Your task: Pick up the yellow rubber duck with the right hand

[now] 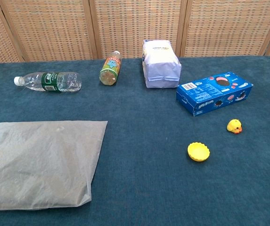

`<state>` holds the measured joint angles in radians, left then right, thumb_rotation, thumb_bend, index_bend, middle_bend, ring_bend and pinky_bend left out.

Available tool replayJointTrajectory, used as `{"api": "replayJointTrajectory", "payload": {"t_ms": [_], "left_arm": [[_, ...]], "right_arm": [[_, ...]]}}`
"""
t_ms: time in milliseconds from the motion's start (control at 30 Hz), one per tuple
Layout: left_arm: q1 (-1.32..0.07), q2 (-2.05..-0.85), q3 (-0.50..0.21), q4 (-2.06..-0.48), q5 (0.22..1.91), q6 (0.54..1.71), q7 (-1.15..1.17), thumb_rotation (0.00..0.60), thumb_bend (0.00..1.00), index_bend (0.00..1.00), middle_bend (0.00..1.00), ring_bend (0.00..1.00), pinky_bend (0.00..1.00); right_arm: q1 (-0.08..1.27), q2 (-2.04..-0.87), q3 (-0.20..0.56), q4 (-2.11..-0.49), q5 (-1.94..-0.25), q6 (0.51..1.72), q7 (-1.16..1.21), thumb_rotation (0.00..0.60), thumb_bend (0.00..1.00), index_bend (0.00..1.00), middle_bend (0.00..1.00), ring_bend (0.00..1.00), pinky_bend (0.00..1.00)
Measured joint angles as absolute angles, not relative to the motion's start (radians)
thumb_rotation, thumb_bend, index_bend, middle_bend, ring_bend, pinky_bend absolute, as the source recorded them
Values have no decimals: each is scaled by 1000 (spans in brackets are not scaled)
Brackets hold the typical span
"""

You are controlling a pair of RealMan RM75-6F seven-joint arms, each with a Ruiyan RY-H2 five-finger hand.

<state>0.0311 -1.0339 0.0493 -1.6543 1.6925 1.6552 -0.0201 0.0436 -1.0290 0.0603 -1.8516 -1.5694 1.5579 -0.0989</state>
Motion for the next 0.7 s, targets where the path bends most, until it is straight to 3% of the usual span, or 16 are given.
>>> {"api": "replayJointTrajectory", "payload": {"t_ms": [433,700], "left_arm": [[31,-1037,50,-1664,1693,1649,1,600,22,0,0,0,0],[16,-1053,41,-1671,1670,1610,40,600,23,0,0,0,0]], "right_arm": [[53,-1029,60,-1855,-1551,1526,-87,600,0,110,0,0,0],[168,-1066,111,-1825,-1471,1351,-87,600,0,199,0,0,0]]}}
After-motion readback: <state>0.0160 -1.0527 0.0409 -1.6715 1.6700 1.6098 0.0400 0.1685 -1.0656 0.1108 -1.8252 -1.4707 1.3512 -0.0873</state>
